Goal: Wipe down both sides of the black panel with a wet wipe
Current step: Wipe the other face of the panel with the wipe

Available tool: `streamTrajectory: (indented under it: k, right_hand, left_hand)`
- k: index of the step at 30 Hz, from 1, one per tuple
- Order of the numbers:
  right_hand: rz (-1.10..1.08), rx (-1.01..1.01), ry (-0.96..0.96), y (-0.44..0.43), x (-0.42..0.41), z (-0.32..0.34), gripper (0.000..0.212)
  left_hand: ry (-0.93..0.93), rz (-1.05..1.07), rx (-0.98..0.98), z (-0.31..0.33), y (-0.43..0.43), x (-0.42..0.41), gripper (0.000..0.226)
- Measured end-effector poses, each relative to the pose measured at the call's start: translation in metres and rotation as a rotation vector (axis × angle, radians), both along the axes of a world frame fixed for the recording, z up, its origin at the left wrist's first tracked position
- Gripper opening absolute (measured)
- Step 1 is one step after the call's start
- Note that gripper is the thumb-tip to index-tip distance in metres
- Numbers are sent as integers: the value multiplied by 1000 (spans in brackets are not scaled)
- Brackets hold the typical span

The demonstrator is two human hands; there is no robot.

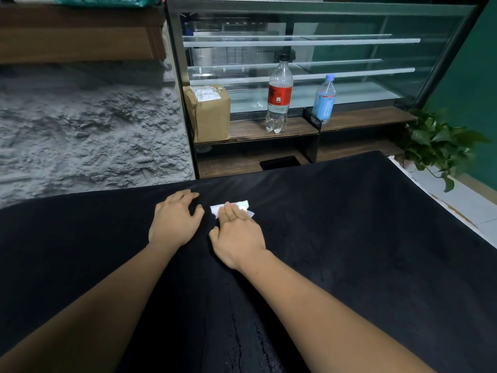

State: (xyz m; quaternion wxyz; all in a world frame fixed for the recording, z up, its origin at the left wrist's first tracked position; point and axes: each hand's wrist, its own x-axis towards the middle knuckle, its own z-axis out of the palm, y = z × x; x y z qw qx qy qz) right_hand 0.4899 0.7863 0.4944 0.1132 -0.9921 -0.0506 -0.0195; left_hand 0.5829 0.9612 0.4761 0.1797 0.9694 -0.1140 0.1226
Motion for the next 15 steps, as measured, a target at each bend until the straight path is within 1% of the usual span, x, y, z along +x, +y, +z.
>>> streamTrajectory:
  k: [4, 9, 15]
  right_hand:
    - [83, 10, -28, 0, -9, -5, 67]
    - [187, 34, -38, -28, -14, -1, 63]
    - [191, 68, -47, -58, -15, 2, 53]
  left_hand:
    - [-1, -2, -11, 0, 1, 0, 48]
    - [-6, -4, -22, 1, 1, -2, 47]
    - [4, -5, -29, 3, 1, -3, 46]
